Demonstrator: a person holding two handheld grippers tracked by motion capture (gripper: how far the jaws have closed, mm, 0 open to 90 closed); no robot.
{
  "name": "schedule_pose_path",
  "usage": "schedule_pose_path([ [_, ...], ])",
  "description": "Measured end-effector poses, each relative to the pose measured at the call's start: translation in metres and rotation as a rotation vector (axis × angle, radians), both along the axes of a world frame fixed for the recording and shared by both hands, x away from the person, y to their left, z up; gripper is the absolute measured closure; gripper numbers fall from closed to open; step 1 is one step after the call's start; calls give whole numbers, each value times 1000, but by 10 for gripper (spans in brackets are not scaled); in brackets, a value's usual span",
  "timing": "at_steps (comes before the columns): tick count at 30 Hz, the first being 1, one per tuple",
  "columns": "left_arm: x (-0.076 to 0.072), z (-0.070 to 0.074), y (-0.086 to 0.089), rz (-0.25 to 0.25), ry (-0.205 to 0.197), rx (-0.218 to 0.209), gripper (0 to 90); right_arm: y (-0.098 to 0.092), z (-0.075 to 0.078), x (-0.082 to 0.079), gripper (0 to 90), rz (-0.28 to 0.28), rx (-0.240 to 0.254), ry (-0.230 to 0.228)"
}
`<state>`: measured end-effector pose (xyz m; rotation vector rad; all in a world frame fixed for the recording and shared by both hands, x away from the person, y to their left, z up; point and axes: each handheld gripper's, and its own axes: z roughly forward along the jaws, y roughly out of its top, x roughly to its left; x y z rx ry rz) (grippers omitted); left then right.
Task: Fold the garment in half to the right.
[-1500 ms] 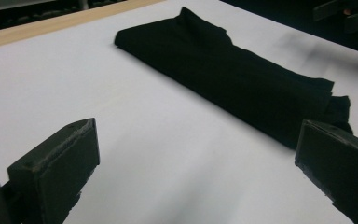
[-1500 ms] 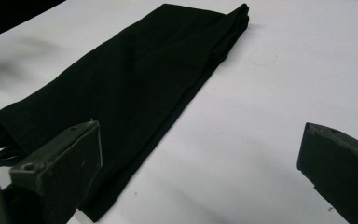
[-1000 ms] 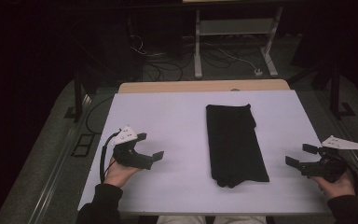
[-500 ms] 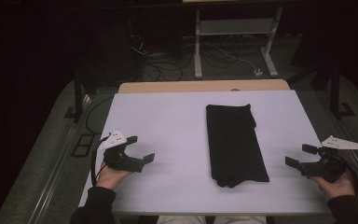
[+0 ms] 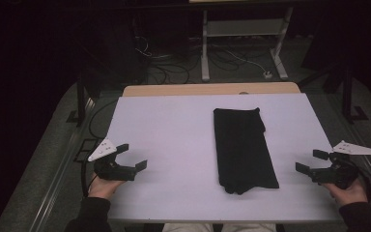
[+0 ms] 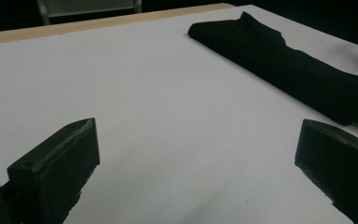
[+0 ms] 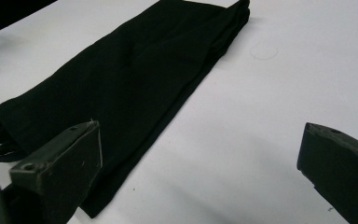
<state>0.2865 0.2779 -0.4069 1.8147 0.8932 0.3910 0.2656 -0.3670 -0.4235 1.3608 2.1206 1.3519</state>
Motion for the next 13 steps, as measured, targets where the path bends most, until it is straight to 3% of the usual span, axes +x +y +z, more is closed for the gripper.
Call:
schedule_pose_path([
  [6, -4, -2, 7, 28, 0, 9, 0, 0, 0, 0, 0, 5, -1, -1],
  [13, 0, -9, 5, 9, 34, 32, 0, 0, 0, 2, 0, 12, -5, -9],
])
